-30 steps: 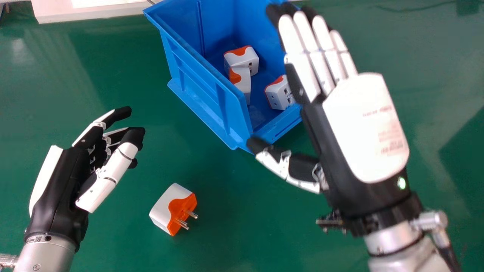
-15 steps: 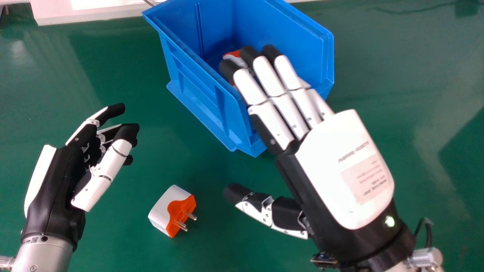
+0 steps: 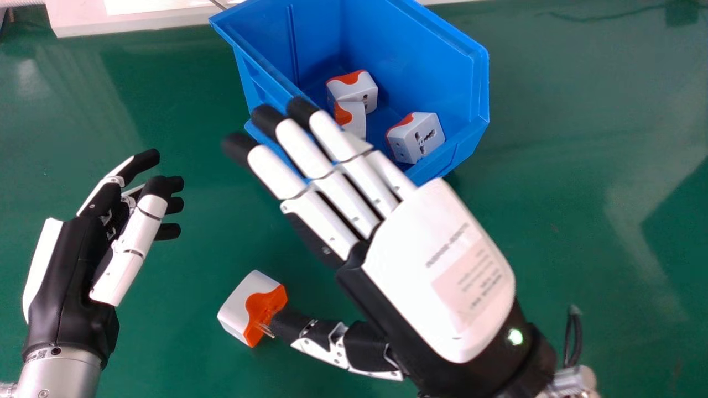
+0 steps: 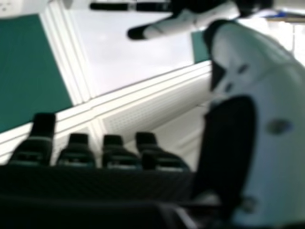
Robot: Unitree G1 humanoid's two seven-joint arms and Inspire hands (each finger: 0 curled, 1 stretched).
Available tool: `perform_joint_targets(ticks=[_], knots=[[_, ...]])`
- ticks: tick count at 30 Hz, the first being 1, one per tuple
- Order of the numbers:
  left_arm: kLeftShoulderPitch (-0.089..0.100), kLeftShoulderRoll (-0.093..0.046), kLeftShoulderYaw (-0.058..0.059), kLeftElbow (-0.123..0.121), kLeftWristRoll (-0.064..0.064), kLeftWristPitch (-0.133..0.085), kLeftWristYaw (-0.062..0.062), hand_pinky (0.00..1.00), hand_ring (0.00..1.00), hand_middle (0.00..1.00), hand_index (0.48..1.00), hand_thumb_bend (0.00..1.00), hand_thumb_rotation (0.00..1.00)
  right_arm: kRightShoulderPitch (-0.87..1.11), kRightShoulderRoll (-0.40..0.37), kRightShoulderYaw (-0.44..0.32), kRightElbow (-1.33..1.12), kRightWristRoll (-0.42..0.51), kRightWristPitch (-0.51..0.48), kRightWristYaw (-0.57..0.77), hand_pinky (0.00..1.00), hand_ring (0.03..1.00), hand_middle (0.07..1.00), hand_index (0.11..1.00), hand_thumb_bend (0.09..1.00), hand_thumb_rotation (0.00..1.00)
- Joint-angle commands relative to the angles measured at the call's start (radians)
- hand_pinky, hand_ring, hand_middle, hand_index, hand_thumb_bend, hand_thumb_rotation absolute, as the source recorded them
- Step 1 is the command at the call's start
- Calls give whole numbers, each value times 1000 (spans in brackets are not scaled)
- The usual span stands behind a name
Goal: Pick all objects and put in blue box
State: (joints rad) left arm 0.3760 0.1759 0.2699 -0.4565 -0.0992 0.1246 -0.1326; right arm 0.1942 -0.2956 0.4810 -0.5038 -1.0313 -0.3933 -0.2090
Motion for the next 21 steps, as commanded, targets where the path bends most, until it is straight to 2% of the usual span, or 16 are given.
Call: perform_joint_targets(ticks=[1,8,12,18,21], knots=[[-3,-4,11,-39,-13,8,11,689,760,784,857,490,730,-31,8,10,19,35,-29,9,886,986,982,944,335,86],[2,-15,13,-59,-21,27,20,693,763,787,861,456,727,-115,-6,27,130,119,-59,109,901,996,984,940,286,18],[3,-16,17,-64,-27,37,24,695,765,791,863,452,727,-161,-7,31,184,123,-57,151,906,996,981,937,262,4],[0,-15,17,-68,-30,46,28,698,766,794,865,451,730,-221,17,48,253,121,-22,220,899,983,972,923,262,1],[0,-14,20,-72,-33,52,27,699,769,797,868,450,733,-269,37,64,313,121,4,254,847,947,946,894,171,0]])
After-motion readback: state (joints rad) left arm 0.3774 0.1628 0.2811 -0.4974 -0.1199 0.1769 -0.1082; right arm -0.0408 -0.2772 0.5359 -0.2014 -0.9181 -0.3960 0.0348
